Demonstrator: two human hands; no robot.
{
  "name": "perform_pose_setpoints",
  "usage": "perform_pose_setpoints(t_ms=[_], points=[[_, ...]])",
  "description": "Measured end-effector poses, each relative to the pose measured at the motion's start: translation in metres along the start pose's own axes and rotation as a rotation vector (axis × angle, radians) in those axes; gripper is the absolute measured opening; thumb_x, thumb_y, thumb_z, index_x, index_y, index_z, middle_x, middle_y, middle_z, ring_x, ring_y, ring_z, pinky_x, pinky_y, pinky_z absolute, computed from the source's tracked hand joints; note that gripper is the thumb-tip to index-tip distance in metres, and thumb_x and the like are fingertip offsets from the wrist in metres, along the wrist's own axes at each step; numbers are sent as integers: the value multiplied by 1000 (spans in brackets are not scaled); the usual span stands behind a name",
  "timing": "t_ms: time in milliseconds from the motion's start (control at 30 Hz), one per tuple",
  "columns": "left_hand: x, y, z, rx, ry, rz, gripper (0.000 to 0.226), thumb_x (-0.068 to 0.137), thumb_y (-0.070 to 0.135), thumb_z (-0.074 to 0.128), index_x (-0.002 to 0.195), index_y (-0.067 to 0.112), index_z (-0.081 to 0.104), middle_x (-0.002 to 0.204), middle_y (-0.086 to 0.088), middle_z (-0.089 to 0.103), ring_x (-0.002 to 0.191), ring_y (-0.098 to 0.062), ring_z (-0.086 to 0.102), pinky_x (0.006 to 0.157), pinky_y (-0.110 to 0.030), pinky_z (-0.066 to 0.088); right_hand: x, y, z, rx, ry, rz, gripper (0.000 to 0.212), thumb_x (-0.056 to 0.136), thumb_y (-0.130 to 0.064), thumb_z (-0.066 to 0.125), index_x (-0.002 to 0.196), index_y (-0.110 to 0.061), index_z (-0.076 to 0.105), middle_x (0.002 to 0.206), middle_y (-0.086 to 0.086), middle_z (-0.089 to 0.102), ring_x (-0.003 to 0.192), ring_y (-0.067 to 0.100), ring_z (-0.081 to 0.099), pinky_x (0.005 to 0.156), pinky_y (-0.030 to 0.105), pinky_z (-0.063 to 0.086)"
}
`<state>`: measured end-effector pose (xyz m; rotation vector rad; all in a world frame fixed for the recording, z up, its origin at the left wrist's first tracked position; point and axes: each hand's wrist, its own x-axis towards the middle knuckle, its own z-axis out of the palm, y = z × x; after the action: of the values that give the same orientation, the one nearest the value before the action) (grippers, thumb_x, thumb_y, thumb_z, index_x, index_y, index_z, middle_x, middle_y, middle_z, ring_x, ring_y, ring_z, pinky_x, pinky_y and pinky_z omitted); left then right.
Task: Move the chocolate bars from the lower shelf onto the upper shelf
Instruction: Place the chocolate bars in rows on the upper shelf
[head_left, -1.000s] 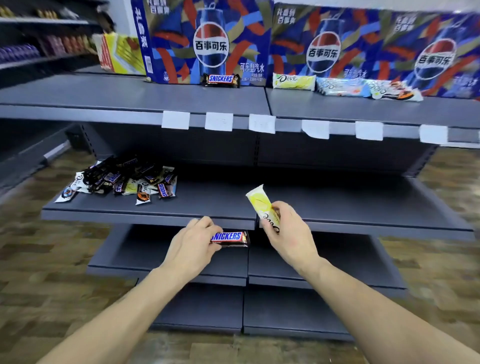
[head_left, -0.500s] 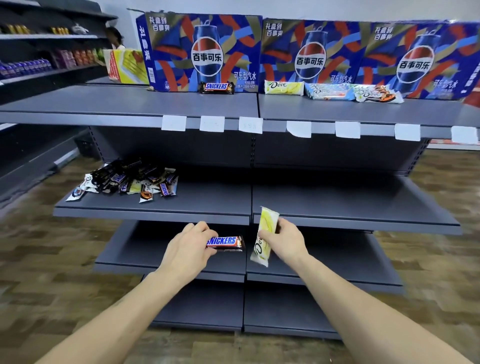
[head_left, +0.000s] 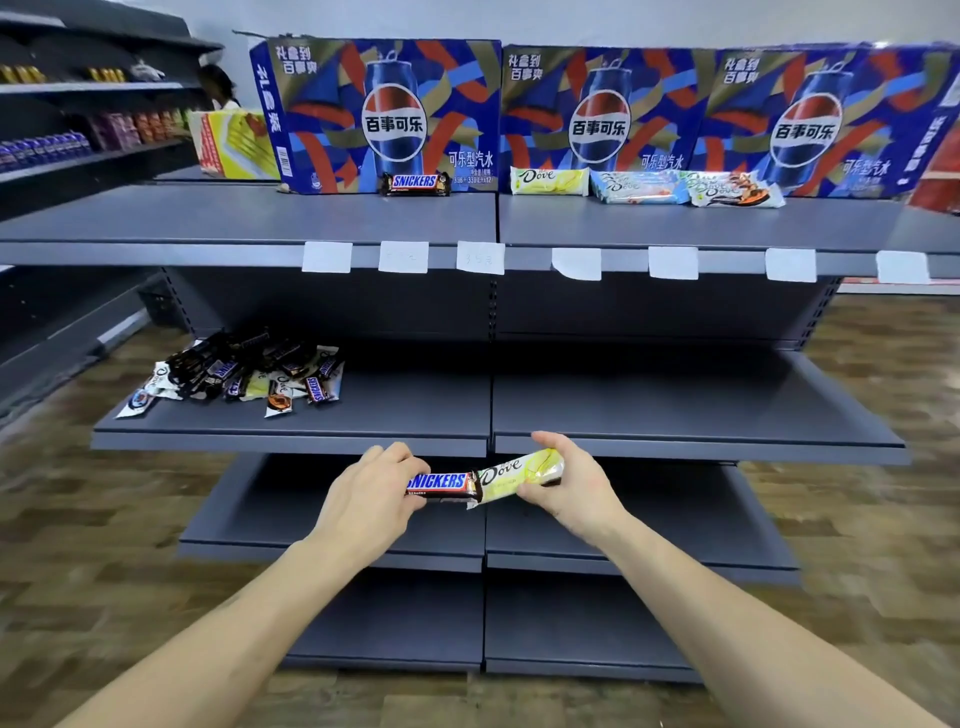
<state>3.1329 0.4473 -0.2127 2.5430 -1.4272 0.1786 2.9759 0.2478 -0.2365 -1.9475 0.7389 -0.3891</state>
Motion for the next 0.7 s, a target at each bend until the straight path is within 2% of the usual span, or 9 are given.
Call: perform_pose_setpoints(t_ms=[133, 233, 300, 400, 567, 700], points=[[2, 11, -3, 4, -2, 27, 34, 91, 38, 58, 124, 32, 55, 111, 15, 50, 97, -8, 46, 75, -21, 39, -9, 1, -13, -110, 17, -55, 63, 81, -12, 77, 135, -28, 50, 115, -7, 60, 73, 0, 55, 59, 10, 42], [5, 23, -8, 3, 19, 52, 33, 91, 37, 59, 123, 32, 56, 110, 15, 50, 97, -8, 46, 74, -20, 39, -17, -4, -25, -207, 67, -144, 52, 80, -13, 77, 125, -27, 55, 116, -9, 57, 91, 2, 56, 77, 15, 47], [8, 32, -13, 8, 37, 69, 32, 92, 38, 58, 123, 32, 56, 109, 15, 50, 95, -8, 46, 74, -21, 39, -23, -9, -33, -295, 119, -224, 45, 80, -17, 78, 118, -28, 56, 114, -13, 54, 100, 2, 54, 87, 18, 44], [13, 43, -21, -2, 67, 91, 32, 91, 37, 58, 123, 32, 56, 110, 15, 50, 95, -9, 45, 73, -21, 37, -30, -18, -45, -382, 192, -320, 40, 79, -23, 78, 109, -33, 53, 109, -21, 51, 97, 2, 52, 83, 21, 44], [18, 59, -38, 8, 131, 136, 29, 90, 35, 60, 119, 31, 58, 109, 15, 53, 93, -10, 47, 73, -23, 39, -37, -36, -69, -392, 274, -390, 37, 78, -26, 76, 102, -37, 50, 103, -23, 54, 91, 4, 53, 78, 26, 45], [24, 67, -55, 34, 186, 185, 27, 90, 35, 60, 116, 31, 59, 107, 14, 56, 91, -12, 50, 74, -26, 43, -35, -47, -91, -354, 270, -406, 39, 77, -23, 79, 97, -38, 49, 96, -23, 57, 91, 1, 54, 75, 20, 43]])
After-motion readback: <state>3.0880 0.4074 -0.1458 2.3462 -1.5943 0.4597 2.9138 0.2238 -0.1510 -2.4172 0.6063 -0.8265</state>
